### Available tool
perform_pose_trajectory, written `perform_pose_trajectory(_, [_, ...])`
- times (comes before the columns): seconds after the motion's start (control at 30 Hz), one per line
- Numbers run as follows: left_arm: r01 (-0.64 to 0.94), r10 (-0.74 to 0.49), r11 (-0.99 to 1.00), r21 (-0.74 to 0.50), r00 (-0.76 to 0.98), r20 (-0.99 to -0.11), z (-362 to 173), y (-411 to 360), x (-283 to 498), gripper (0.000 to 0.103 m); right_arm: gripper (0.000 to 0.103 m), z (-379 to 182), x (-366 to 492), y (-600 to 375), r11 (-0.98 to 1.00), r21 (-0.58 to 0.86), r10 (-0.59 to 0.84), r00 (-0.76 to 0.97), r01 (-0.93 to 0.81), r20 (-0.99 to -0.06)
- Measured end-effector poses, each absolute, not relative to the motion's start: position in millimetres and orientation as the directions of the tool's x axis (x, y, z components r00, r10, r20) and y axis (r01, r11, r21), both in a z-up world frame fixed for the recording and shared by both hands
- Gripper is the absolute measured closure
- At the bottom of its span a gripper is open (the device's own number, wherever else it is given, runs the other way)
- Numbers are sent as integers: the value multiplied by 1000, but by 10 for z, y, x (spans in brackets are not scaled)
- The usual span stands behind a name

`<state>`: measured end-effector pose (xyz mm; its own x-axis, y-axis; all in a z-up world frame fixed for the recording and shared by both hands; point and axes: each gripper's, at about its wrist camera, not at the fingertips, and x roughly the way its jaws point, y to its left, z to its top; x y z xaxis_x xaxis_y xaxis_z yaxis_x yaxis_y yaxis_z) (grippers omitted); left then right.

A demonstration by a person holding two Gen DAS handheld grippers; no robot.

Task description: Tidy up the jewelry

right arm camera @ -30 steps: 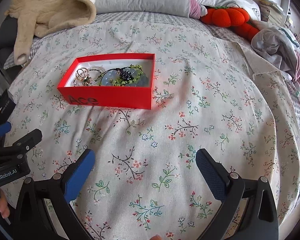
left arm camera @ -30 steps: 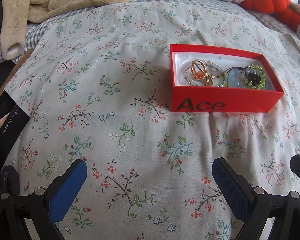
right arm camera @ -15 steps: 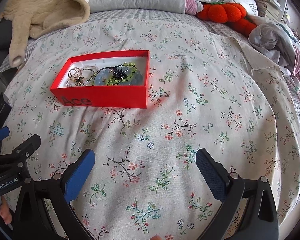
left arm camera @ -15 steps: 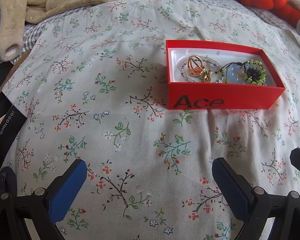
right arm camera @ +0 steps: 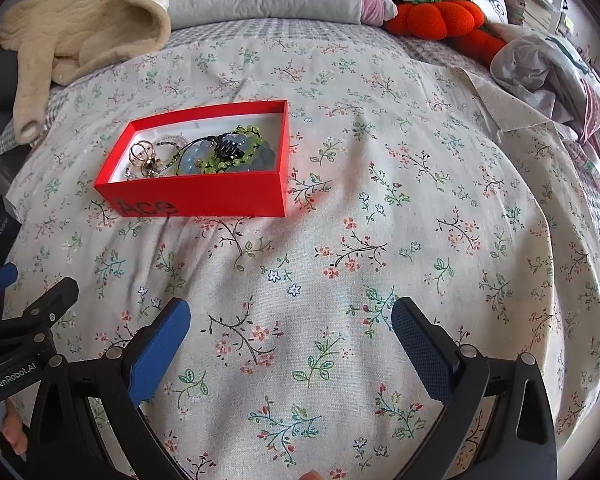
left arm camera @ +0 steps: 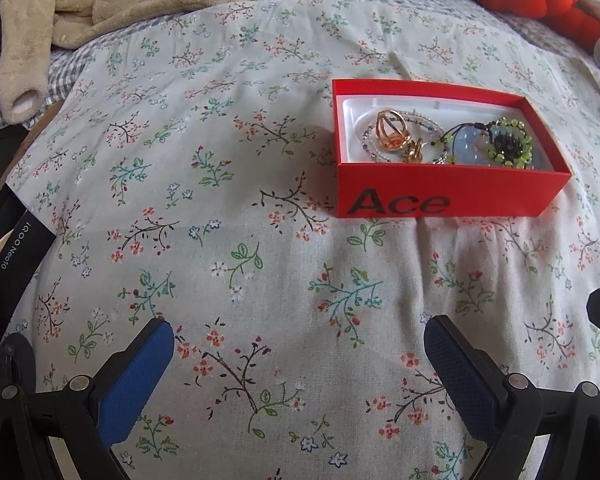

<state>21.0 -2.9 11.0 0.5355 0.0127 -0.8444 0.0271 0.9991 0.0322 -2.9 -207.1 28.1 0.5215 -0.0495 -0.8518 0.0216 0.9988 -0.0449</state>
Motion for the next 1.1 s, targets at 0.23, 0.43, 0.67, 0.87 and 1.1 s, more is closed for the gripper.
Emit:
perform_pose_trajectory(0.23, [31,14,999,36,535,-845,104,-39,214,0,1,290,-30,-2092,999,-46,-54,525,29,-850])
perform_pose_trajectory(0.43, [31,14,999,36,535,-845,104,-40,214,0,1,283,-28,-2083,998,-50,-56,524,26,-850])
perform_pose_trajectory(0.67, [32,14,999,37,533,-846,95,-42,216,0,1,279,-33,-2075,998,-55,-61,527,27,-848])
perform_pose_trajectory(0.87, [34,14,999,38,533,-846,93,-43,219,0,1,286,-36,-2080,998,-57,-64,530,30,-846])
perform_pose_trajectory(1.1, [38,9,999,34,526,-850,86,-31,227,0,1,282,-37,-2080,998,-57,-65,530,31,-846])
